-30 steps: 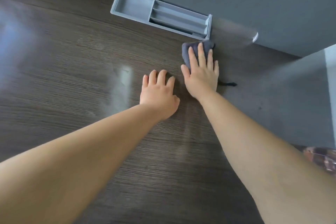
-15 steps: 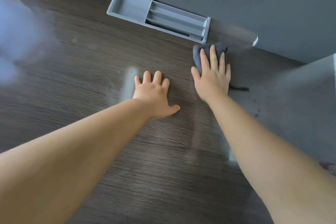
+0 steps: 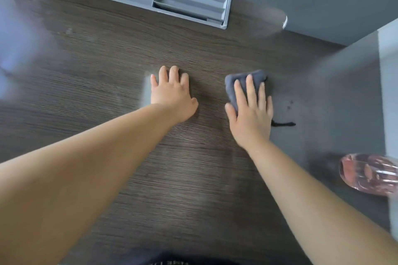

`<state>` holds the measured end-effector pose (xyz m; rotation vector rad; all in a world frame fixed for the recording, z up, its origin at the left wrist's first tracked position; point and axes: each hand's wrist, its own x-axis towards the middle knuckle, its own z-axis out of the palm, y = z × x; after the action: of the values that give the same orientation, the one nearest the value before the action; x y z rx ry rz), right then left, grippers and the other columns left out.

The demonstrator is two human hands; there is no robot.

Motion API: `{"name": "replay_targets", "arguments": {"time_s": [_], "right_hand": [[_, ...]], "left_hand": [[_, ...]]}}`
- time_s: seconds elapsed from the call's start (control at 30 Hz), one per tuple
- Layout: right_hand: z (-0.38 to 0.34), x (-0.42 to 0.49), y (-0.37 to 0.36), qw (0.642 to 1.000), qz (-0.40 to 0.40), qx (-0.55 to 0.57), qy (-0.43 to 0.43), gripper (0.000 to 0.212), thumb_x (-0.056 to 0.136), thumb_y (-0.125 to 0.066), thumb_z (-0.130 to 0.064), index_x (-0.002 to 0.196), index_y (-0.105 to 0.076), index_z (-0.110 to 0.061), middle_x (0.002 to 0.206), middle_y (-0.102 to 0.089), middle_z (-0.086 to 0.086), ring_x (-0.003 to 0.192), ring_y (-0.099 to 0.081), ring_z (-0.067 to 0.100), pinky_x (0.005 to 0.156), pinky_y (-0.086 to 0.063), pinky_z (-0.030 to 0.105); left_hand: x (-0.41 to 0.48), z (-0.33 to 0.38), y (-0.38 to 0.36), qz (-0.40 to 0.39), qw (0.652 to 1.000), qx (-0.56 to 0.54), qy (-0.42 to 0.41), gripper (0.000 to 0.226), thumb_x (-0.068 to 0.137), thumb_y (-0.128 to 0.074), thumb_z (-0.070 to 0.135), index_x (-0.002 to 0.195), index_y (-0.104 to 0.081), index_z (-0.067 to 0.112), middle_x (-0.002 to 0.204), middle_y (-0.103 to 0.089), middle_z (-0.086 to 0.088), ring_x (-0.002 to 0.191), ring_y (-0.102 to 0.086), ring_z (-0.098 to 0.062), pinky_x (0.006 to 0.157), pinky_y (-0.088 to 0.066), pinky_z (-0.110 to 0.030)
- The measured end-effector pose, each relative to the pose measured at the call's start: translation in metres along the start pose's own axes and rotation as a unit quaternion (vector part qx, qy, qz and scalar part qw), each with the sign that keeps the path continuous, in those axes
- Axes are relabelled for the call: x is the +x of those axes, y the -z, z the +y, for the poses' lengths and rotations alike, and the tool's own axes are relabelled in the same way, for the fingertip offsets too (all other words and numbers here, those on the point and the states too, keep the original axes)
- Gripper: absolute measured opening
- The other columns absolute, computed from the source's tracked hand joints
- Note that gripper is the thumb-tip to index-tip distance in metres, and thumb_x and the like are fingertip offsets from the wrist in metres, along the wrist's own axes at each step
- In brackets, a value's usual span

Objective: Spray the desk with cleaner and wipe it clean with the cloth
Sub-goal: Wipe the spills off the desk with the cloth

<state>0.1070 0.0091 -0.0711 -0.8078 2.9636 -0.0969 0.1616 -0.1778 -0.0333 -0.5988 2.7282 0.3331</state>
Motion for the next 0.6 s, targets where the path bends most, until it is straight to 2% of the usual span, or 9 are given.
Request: {"name": "replay_targets", "arguments": {"time_s": [0.07,0.13,0.17,0.3,0.33,0.4,0.5,0.53,0.6], "right_hand": [[0.014,-0.044,-0.001,0.993,-0.015,-0.019,0.115,0.057,0.095,-0.031,-0.049,0.146,-0.033,-0.024,0.156,-0.025,0.005,0.140,-0.026,0.036,0.110,-0.025,0.054],[0.041,-0.039,0.002,0.986,-0.032,-0.031,0.159,0.057,0.094,-0.032,-0.049,0.145,-0.035,-0.024,0.155,-0.027,0.005,0.140,-0.028,0.036,0.109,-0.027,0.054],[0.052,-0.027,0.005,0.991,-0.024,-0.033,0.131,0.058,0.094,-0.030,-0.050,0.146,-0.033,-0.024,0.156,-0.024,0.004,0.141,-0.025,0.035,0.110,-0.025,0.054],[0.050,0.019,0.006,0.992,-0.008,0.008,-0.130,0.056,0.100,-0.027,-0.046,0.151,-0.018,-0.027,0.160,-0.005,0.001,0.145,-0.009,0.033,0.115,-0.013,0.053],[0.037,0.014,0.005,0.988,-0.006,0.013,-0.151,0.056,0.099,-0.026,-0.046,0.151,-0.019,-0.026,0.160,-0.005,0.002,0.145,-0.009,0.034,0.115,-0.013,0.053],[0.014,-0.023,-0.001,0.997,0.018,0.009,-0.077,0.057,0.097,-0.026,-0.048,0.149,-0.027,-0.024,0.159,-0.016,0.005,0.143,-0.018,0.037,0.112,-0.018,0.055],[0.023,-0.103,-0.004,0.986,-0.019,-0.011,0.162,0.055,0.096,-0.031,-0.050,0.145,-0.033,-0.025,0.156,-0.025,0.004,0.140,-0.027,0.035,0.111,-0.025,0.053],[0.038,-0.114,-0.001,0.978,-0.034,-0.016,0.205,0.054,0.096,-0.033,-0.049,0.144,-0.035,-0.025,0.155,-0.026,0.003,0.139,-0.028,0.034,0.111,-0.026,0.052],[0.063,-0.107,0.001,0.985,-0.020,-0.024,0.172,0.053,0.096,-0.032,-0.049,0.143,-0.039,-0.023,0.154,-0.029,0.004,0.138,-0.030,0.035,0.109,-0.029,0.054]], "left_hand": [[-0.014,0.012,-0.008,0.008,0.999,-0.016,-0.032,0.061,0.087,-0.049,0.040,0.139,-0.030,0.015,0.149,-0.018,-0.008,0.139,-0.010,-0.033,0.115,-0.012,-0.047],[-0.031,0.023,-0.016,0.016,0.998,-0.032,-0.060,0.060,0.086,-0.051,0.037,0.139,-0.032,0.017,0.147,-0.020,-0.006,0.137,-0.015,-0.030,0.115,-0.016,-0.043],[-0.038,0.027,-0.019,0.019,0.997,-0.033,-0.070,0.059,0.086,-0.051,0.037,0.139,-0.033,0.017,0.146,-0.022,-0.005,0.135,-0.017,-0.029,0.114,-0.018,-0.041],[-0.059,0.034,-0.030,0.026,0.996,-0.025,-0.081,0.060,0.087,-0.049,0.036,0.141,-0.030,0.019,0.146,-0.023,-0.004,0.135,-0.018,-0.028,0.112,-0.018,-0.037],[-0.063,0.034,-0.031,0.028,0.996,-0.027,-0.080,0.060,0.087,-0.049,0.035,0.141,-0.030,0.019,0.146,-0.023,-0.004,0.135,-0.018,-0.028,0.112,-0.018,-0.037],[-0.069,0.034,-0.033,0.035,0.995,-0.032,-0.083,0.059,0.087,-0.049,0.033,0.141,-0.031,0.019,0.146,-0.025,-0.004,0.135,-0.019,-0.027,0.111,-0.019,-0.036],[-0.079,0.035,-0.032,0.033,0.993,-0.045,-0.103,0.057,0.087,-0.049,0.031,0.140,-0.032,0.019,0.145,-0.026,-0.003,0.134,-0.020,-0.027,0.110,-0.019,-0.036],[-0.082,0.037,-0.033,0.029,0.992,-0.041,-0.117,0.057,0.087,-0.049,0.030,0.141,-0.032,0.019,0.145,-0.026,-0.002,0.134,-0.020,-0.027,0.110,-0.019,-0.036],[-0.087,0.039,-0.035,0.022,0.990,-0.033,-0.136,0.058,0.087,-0.048,0.031,0.142,-0.031,0.020,0.145,-0.026,-0.002,0.134,-0.020,-0.027,0.111,-0.018,-0.036]]}}
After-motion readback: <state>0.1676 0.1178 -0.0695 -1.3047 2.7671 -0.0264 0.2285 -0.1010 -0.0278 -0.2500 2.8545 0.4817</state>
